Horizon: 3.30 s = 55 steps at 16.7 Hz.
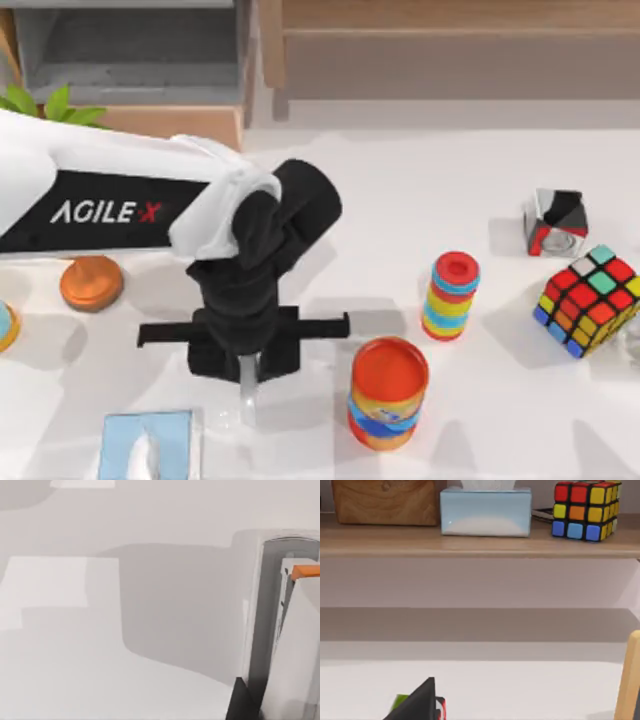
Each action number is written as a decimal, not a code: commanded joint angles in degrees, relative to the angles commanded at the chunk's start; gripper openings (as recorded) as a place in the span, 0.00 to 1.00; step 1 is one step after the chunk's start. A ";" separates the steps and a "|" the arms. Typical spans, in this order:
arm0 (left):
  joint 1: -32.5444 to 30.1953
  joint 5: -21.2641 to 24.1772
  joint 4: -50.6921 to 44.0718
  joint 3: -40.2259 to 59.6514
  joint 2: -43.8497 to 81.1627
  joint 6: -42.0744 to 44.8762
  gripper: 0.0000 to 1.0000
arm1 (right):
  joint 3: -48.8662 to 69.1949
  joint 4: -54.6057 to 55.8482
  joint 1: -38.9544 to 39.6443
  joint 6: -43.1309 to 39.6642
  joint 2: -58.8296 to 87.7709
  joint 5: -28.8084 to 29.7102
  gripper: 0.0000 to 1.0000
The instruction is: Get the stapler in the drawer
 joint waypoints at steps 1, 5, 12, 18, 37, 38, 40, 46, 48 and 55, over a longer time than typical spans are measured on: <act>0.21 -0.39 -0.76 0.47 0.29 0.21 0.00 | 0.00 0.00 0.00 0.00 0.00 0.00 1.00; 1.29 -0.48 -4.01 1.92 -1.03 0.06 0.00 | 0.00 0.00 0.00 0.00 0.00 0.00 1.00; -0.10 0.70 -5.26 2.50 -3.41 -0.81 0.00 | 0.00 0.00 0.00 0.00 0.00 0.00 1.00; 3.75 0.95 -9.41 10.87 -4.48 8.01 0.00 | 0.00 0.00 0.00 0.00 0.00 0.00 1.00; 57.56 4.02 -39.12 83.21 34.17 60.39 0.00 | 0.00 0.00 0.00 0.00 0.00 0.00 1.00; 58.26 3.75 -39.54 84.54 37.11 60.84 0.00 | 0.00 0.00 0.00 0.00 0.00 0.00 1.00; 58.76 3.01 -40.57 85.98 41.64 61.43 0.00 | 0.00 0.00 0.00 0.00 0.00 0.00 1.00; 58.61 2.33 -41.60 86.20 44.08 61.73 0.00 | 0.00 0.00 0.00 0.00 0.00 0.00 1.00; 58.53 2.31 -41.35 85.98 44.24 61.86 0.00 | 0.00 0.00 0.00 0.00 0.00 0.00 1.00; 58.62 2.31 -38.05 81.33 42.76 61.73 0.00 | 0.00 0.00 0.00 0.00 0.00 0.00 1.00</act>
